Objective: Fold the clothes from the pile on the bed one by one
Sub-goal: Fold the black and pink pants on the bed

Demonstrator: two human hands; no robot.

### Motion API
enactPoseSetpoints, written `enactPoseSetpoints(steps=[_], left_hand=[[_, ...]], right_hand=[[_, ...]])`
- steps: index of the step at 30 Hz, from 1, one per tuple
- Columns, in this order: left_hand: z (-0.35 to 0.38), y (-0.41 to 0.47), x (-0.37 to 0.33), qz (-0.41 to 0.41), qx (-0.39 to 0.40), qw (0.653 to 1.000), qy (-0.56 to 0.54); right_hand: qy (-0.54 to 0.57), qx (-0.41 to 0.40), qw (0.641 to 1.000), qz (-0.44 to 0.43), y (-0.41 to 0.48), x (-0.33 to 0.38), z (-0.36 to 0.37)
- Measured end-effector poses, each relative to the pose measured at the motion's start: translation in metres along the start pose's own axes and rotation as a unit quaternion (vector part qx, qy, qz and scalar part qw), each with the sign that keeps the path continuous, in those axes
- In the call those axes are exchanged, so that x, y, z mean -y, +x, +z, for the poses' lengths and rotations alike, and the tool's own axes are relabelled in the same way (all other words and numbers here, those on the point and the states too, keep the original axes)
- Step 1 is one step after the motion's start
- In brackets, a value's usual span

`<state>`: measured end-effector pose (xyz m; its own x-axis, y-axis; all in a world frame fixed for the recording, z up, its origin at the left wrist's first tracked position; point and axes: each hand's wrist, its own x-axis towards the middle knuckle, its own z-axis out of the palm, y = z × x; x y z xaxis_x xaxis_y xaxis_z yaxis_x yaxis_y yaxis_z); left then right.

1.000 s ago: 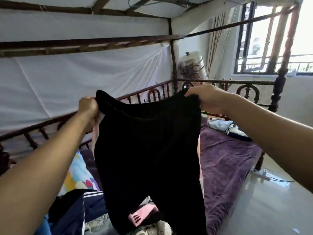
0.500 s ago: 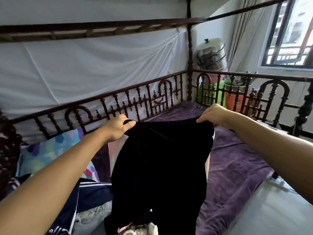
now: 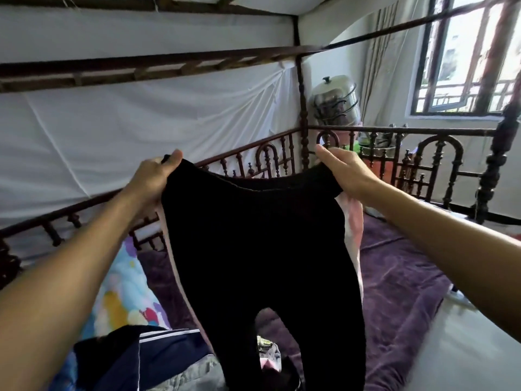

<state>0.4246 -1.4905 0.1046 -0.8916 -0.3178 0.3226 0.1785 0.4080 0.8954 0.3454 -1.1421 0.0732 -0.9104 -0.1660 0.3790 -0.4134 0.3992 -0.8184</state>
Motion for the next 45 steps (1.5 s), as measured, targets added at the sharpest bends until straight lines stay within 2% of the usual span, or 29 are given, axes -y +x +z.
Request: enactPoseSetpoints(steps=[2,4,6,9,13,16,22,30,35,45], left_hand=[[-0.032,0.013,-0.019,0.024,0.054,0.998,-0.020],[-0.064,0.027,-0.035,0.039,0.086,0.994,-0.048],[-0.082,0.047,-0.041,0.039,0.062,0.996,-0.048],[-0.059,0.064,-0.032,0.052,0.014,0.998,0.025],[0.022,0.070,0.014,0.070,-0.039,0.984,0.158],[0.082,0.083,0.052,0.073,-0.041,0.961,0.263],[0.213,0.118,0.091,0.032,-0.031,0.940,0.339],[0.389,0.154,0.116,-0.009,-0.011,0.947,0.321],[0.468,0.183,0.144,-0.049,0.038,0.949,0.311],[0.665,0.293,0.197,-0.078,0.085,0.963,0.243]], right_hand=[[-0.038,0.036,0.997,-0.051,-0.011,0.024,0.003],[-0.074,0.025,0.993,-0.089,-0.018,0.043,0.007],[-0.046,-0.007,0.994,-0.100,-0.017,0.052,0.010],[0.035,0.007,0.998,-0.044,-0.018,0.049,0.010],[-0.093,0.055,0.994,0.004,-0.014,-0.004,0.002],[-0.200,0.074,0.976,0.036,-0.008,-0.070,-0.007],[-0.275,0.089,0.953,0.086,0.015,-0.191,-0.054],[-0.281,0.074,0.946,0.143,0.075,-0.322,-0.135],[-0.272,0.088,0.938,0.196,0.105,-0.400,-0.158],[-0.316,0.094,0.895,0.300,0.212,-0.563,-0.210]])
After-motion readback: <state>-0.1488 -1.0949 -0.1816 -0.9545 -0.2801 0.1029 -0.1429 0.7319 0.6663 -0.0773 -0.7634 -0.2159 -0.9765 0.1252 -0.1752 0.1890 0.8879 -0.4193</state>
